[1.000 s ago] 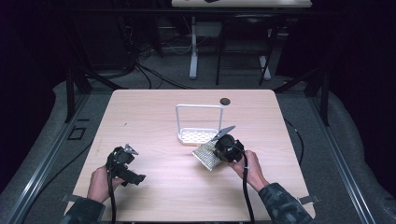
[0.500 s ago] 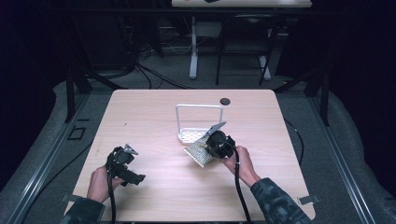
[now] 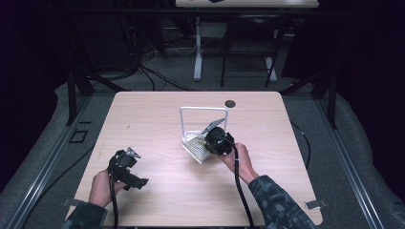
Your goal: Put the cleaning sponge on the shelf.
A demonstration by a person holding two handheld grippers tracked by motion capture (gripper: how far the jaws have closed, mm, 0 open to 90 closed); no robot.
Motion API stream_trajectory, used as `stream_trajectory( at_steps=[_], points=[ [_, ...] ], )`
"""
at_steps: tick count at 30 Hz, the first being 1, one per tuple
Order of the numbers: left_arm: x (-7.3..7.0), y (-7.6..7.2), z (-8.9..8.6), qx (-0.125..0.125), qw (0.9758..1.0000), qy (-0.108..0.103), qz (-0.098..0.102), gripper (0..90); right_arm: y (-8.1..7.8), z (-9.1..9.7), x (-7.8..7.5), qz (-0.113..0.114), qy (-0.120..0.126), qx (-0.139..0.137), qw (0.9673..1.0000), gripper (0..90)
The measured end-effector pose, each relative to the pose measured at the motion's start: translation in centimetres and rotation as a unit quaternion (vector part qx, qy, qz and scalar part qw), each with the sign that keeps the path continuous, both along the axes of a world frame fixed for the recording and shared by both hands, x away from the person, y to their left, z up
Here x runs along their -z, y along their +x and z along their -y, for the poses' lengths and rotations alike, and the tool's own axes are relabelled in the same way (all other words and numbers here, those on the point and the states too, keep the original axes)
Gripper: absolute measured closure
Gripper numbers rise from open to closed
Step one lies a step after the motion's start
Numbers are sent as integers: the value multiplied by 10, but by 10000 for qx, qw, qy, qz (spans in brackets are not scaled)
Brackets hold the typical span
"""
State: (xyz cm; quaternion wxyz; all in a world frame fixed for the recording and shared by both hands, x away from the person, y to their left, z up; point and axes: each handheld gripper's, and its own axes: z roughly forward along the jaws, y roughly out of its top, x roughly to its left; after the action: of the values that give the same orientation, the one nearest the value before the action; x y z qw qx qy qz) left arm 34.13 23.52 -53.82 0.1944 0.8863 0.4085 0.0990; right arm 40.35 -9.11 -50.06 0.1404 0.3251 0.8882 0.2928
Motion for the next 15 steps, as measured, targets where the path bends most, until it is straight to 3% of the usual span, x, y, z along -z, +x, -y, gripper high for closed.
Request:
stream_trajectory(
  at_steps=[15],
  points=[
    [0, 0, 0, 2, 10000, -2, 4, 2, 21, -12, 2, 135, 62, 160, 9998, 891]
  ],
)
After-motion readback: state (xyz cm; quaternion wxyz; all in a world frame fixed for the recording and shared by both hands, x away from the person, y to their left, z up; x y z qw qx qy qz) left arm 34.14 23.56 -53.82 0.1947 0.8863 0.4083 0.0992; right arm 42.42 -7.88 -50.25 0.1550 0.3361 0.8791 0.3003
